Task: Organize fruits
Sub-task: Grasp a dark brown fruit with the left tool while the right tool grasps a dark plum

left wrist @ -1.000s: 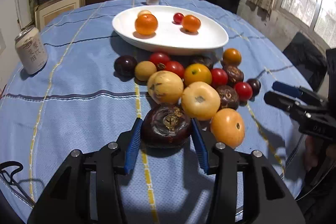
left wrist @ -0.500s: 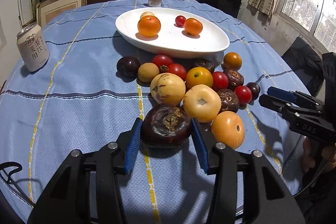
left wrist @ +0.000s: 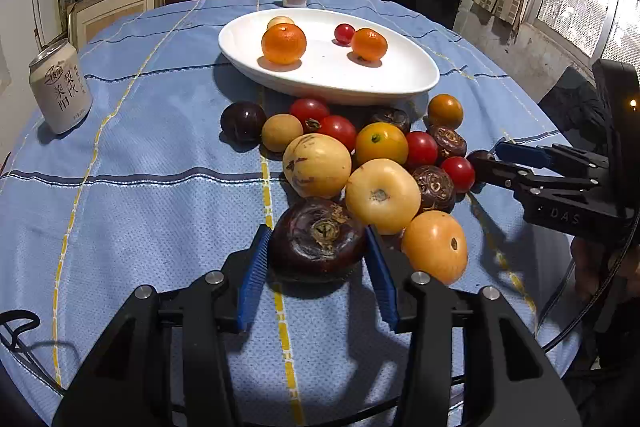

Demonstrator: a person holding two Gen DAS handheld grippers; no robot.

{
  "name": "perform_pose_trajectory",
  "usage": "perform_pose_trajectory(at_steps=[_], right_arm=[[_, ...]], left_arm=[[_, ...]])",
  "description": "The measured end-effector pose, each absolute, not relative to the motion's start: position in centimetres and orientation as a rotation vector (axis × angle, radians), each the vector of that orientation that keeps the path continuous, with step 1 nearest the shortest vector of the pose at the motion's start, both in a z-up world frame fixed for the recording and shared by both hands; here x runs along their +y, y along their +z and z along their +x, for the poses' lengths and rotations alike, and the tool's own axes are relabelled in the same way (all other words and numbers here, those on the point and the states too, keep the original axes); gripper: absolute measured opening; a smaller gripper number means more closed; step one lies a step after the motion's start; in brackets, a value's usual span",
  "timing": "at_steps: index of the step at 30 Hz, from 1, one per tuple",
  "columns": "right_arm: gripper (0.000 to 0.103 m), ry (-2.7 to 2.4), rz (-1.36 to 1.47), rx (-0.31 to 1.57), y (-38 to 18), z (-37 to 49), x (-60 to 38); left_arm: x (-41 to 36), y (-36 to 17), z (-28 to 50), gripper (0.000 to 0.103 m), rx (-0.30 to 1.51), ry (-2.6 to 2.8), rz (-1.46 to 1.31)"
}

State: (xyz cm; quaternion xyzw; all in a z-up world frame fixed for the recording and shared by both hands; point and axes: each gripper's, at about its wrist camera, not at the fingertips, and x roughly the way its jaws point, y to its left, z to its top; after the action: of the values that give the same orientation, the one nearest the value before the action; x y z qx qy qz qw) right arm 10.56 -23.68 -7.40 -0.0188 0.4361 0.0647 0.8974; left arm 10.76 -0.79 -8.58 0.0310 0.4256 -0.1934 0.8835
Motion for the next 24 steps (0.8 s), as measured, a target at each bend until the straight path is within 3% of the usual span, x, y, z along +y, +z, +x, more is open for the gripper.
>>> perform_pose_trajectory(at_steps=[12, 16, 24], right_arm=[[0.062, -0.005, -0.147, 0.943, -6.8, 7.7, -23.8], [0.062, 0.05, -0.115, 0.88, -6.1, 6.3, -24.4], [0.059, 0.076, -0.139, 0.905, -7.7, 8.5, -23.5]], left_arm=[[-0.7, -8.6, 11.0, 0.046, 0.888, -0.402, 0.058], [-0.8, -8.7, 11.0, 0.046, 0.891, -0.407, 0.058], [-0.8, -8.7, 11.0, 0.046, 0.888, -0.403, 0.056]])
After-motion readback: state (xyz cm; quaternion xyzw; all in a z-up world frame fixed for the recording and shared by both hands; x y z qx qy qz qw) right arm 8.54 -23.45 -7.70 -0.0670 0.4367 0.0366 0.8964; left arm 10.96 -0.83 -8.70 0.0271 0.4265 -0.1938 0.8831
